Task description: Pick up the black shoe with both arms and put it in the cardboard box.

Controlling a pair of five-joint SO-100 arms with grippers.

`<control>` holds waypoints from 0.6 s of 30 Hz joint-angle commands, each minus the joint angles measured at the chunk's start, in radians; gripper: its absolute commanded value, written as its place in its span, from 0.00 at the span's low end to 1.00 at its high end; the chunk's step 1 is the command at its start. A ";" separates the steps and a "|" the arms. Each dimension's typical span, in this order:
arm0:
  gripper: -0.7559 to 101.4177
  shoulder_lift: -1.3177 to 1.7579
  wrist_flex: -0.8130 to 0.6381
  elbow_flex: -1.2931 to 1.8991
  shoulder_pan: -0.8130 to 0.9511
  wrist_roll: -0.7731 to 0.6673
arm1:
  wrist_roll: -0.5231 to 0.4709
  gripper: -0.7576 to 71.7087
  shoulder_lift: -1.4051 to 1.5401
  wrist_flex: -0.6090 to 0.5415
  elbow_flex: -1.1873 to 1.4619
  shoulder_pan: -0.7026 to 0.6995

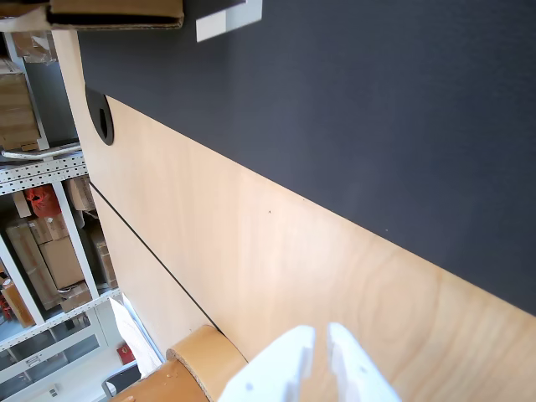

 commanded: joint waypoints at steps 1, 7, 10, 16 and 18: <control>0.01 0.017 -0.008 -0.002 -0.008 0.002 | -0.006 0.01 0.043 0.009 0.012 0.002; 0.01 0.017 -0.008 -0.002 -0.008 0.002 | -0.008 0.08 0.043 0.009 0.012 0.002; 0.01 0.017 -0.008 -0.002 -0.008 0.002 | -0.008 0.08 0.043 0.009 0.012 0.002; 0.01 0.017 -0.008 -0.002 -0.008 0.002 | -0.008 0.08 0.043 0.009 0.012 0.002; 0.01 0.017 -0.008 -0.002 -0.008 0.002 | -0.008 0.08 0.043 0.009 0.012 0.002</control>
